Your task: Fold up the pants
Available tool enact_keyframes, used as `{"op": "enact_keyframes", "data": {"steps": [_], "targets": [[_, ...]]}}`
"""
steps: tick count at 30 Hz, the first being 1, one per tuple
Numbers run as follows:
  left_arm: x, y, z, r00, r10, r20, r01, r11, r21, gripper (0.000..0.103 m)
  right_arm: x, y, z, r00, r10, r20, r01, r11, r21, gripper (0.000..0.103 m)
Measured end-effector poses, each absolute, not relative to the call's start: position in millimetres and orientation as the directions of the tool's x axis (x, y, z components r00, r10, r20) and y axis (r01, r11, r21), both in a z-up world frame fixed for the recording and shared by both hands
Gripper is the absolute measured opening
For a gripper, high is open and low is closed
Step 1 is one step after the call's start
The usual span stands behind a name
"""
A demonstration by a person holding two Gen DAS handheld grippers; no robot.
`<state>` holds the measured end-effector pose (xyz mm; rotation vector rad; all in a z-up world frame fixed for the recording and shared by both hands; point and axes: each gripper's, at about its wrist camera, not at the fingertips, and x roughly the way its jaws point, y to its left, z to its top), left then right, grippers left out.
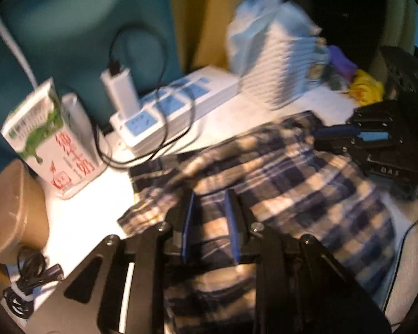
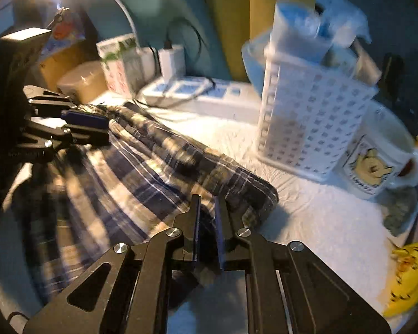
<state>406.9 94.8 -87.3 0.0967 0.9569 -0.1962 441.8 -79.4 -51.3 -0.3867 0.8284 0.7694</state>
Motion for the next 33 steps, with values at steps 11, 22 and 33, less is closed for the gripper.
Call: {"op": "enact_keyframes", "data": {"steps": [11,22,33], "targets": [[407,116,-103,0.577,-0.204,-0.791,0.198,0.974,-0.108,0.023,450,-78,-58,0.463,0.449,-0.764,-0.724,0.689,-0.034,0.006],[381,128,-59,0.645,-0.116,-0.755,0.095,0.993,-0.071,0.023,444,-86,-49,0.496,0.467,-0.732,-0.691,0.723,-0.008,0.005],[397,136,-93,0.591,-0.072,-0.803,0.031,0.997,-0.066,0.023,430,-80,-68,0.508,0.401,-0.762,-0.677,0.733,-0.065,0.006]]}}
